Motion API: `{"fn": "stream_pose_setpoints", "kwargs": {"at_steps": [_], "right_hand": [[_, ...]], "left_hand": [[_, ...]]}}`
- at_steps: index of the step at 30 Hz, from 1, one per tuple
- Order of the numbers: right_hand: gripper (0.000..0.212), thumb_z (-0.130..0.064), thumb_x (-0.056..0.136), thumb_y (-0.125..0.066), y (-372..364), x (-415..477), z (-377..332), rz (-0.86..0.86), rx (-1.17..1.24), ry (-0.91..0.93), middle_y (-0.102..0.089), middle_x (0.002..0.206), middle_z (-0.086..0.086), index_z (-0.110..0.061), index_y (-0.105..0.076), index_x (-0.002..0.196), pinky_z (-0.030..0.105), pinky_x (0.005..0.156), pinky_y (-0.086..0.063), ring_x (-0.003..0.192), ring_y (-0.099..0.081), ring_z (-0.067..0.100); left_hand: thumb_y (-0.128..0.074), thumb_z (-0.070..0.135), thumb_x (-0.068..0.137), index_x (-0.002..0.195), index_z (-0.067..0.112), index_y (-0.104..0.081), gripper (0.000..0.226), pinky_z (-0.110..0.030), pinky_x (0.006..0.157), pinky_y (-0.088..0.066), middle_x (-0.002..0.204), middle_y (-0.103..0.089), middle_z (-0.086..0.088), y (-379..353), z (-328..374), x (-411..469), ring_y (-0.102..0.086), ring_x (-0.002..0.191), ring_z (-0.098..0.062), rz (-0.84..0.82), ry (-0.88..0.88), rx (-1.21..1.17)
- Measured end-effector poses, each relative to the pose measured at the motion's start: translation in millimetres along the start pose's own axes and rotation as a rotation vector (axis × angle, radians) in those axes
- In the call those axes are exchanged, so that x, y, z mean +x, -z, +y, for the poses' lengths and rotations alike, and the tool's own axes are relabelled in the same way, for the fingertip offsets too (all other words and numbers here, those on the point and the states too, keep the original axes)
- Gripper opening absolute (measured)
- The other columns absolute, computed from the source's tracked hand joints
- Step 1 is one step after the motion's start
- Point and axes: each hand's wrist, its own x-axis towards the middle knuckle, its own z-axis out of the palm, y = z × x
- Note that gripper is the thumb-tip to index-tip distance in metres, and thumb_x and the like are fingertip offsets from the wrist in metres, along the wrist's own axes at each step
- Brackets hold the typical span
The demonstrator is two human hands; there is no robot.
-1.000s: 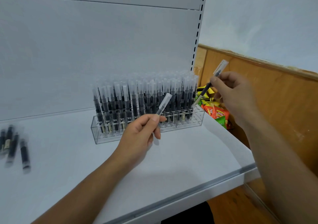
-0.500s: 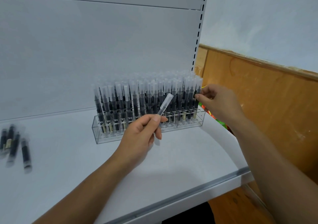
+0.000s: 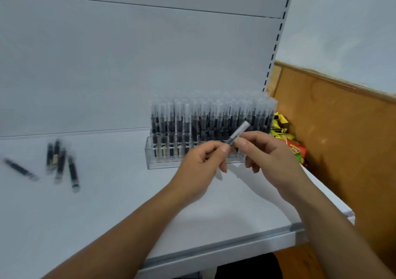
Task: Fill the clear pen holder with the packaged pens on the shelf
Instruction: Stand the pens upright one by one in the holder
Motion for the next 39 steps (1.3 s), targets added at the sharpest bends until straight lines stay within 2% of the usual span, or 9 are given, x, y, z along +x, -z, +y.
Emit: {"fn": "stream_pose_setpoints", "kwargs": {"at_steps": [4,9,13,15,17,20,24,29,39], "right_hand": [[0.016,-0.022,0.089,-0.067,-25,7,-14,0.029,0.139,0.029,-0.061,0.064,-0.003,-0.007,-0.072,0.090,0.020,0.050,-0.041,0.057,-0.050,0.009],[0.013,-0.024,0.088,-0.068,-46,21,-35,0.025,0.234,0.046,-0.064,0.069,0.003,-0.012,-0.070,0.084,0.022,0.051,-0.046,0.056,-0.055,0.011],[0.012,-0.022,0.090,-0.066,-63,34,-48,0.047,0.196,0.092,-0.064,0.063,-0.007,-0.011,-0.068,0.086,0.017,0.051,-0.047,0.055,-0.058,0.007],[0.012,-0.023,0.091,-0.067,-74,42,-52,0.040,0.154,0.114,-0.062,0.062,-0.007,-0.012,-0.068,0.087,0.017,0.052,-0.048,0.055,-0.059,0.006],[0.011,-0.024,0.091,-0.067,-85,49,-57,0.020,0.098,0.135,-0.063,0.066,-0.006,-0.013,-0.067,0.089,0.017,0.052,-0.048,0.055,-0.061,0.006],[0.009,-0.027,0.091,-0.067,-98,57,-61,-0.010,0.000,0.175,-0.065,0.070,-0.008,-0.020,-0.067,0.087,0.021,0.055,-0.052,0.056,-0.063,0.007],[0.009,-0.030,0.090,-0.068,-108,60,-63,-0.015,-0.093,0.254,-0.067,0.067,-0.014,-0.027,-0.066,0.081,0.019,0.057,-0.051,0.054,-0.062,0.008],[0.012,-0.040,0.088,-0.069,-118,62,-61,-0.088,-0.347,0.287,-0.065,0.067,-0.017,-0.032,-0.064,0.080,0.022,0.061,-0.050,0.062,-0.066,0.009],[0.019,-0.043,0.090,-0.065,-123,62,-65,-0.090,-0.523,0.283,-0.065,0.069,-0.011,-0.027,-0.062,0.080,0.026,0.066,-0.051,0.065,-0.063,0.006]], "left_hand": [[-0.051,0.027,0.099,0.092,0.015,-0.068,0.022,-0.019,0.049,-0.037,0.066,-0.063,0.003,15,17,-3,-0.045,0.051,-0.010,0.010,0.015,0.128],[-0.058,0.035,0.094,0.099,0.033,-0.066,0.010,-0.008,0.071,-0.041,0.085,-0.065,0.021,69,42,-16,-0.059,0.080,0.007,0.107,-0.097,0.574],[-0.053,0.049,0.088,0.111,0.037,-0.062,0.027,-0.015,0.087,-0.042,0.109,-0.060,0.023,132,38,-34,-0.054,0.104,0.006,0.355,-0.191,0.781],[-0.047,0.057,0.085,0.120,0.040,-0.057,0.041,-0.026,0.099,-0.041,0.122,-0.054,0.025,150,28,-39,-0.048,0.116,0.003,0.346,-0.120,0.870],[-0.049,0.056,0.087,0.132,0.038,-0.052,0.049,-0.022,0.110,-0.030,0.134,-0.044,0.027,151,17,-44,-0.036,0.126,0.007,0.257,-0.066,0.956],[-0.058,0.043,0.092,0.140,0.033,-0.046,0.051,-0.003,0.105,-0.012,0.142,-0.039,0.024,146,10,-46,-0.027,0.132,0.009,0.205,-0.082,1.055],[-0.056,0.044,0.092,0.145,0.035,-0.040,0.056,-0.018,0.111,-0.020,0.150,-0.039,0.016,150,8,-47,-0.029,0.138,-0.002,0.164,-0.106,1.122],[-0.048,0.054,0.088,0.145,0.039,-0.037,0.060,-0.026,0.113,-0.026,0.149,-0.039,0.014,151,7,-49,-0.031,0.138,-0.005,0.147,-0.105,1.147],[-0.057,0.046,0.091,0.146,0.035,-0.037,0.060,-0.021,0.109,-0.025,0.148,-0.042,0.013,150,8,-50,-0.034,0.137,-0.008,0.149,-0.121,1.171]]}}
